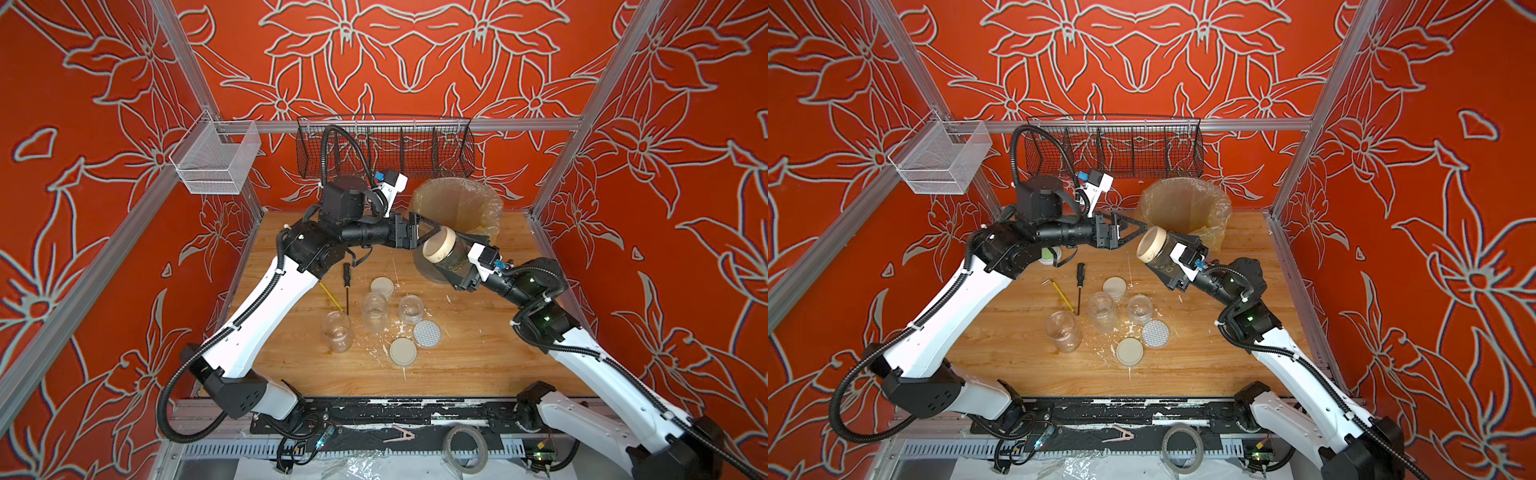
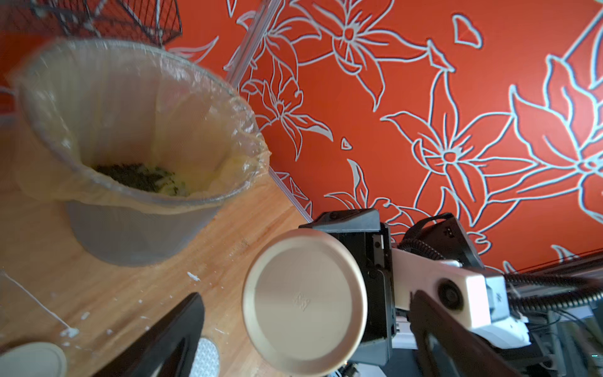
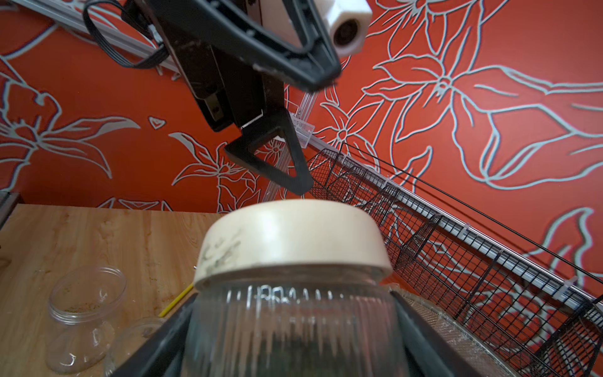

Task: Empty moldy tea leaves from jars
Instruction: Unscrew the lid from the jar.

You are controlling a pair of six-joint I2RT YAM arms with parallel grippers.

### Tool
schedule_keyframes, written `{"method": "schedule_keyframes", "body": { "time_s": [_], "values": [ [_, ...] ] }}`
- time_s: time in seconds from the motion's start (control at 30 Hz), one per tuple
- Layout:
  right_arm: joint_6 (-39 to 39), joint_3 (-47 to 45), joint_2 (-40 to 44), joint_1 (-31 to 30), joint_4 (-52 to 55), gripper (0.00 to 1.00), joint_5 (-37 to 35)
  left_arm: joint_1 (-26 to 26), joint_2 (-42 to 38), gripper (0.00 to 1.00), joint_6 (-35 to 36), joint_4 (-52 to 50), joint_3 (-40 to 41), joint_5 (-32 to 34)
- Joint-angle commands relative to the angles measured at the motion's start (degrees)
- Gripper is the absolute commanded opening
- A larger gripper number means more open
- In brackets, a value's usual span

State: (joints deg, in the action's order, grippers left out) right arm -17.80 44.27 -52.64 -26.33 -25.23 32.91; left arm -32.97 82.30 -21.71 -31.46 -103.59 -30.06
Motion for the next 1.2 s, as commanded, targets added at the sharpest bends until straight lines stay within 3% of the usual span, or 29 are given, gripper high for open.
{"method": "schedule_keyframes", "body": {
  "time_s": [0.0,0.07,0.17,0.3,0.53,1.17],
  "values": [
    [2.71,1.60,2.26,0.29,-5.16,0.01,2.24,0.36,-2.49,0.97,14.21,1.27,0.63,-2.04],
    [2.74,1.34,3.11,0.31,-4.60,0.01,3.23,0.36,-2.94,0.97,23.01,-1.01,0.43,-8.41],
    [2.60,1.39,4.04,0.37,-3.30,0.01,5.83,0.36,-1.82,0.97,31.17,-6.76,-2.19,-12.81],
    [3.73,1.61,4.60,0.33,-3.26,0.01,9.53,0.36,-0.02,0.97,37.26,-10.20,-4.33,-16.79],
    [4.60,2.58,3.87,0.33,-3.15,0.01,11.54,0.36,2.08,0.97,38.62,-8.29,-4.52,-21.64],
    [3.81,4.53,1.58,0.32,-1.13,0.00,10.51,-0.21,8.77,0.97,39.81,-12.59,-6.76,-22.81]
  ]
}}
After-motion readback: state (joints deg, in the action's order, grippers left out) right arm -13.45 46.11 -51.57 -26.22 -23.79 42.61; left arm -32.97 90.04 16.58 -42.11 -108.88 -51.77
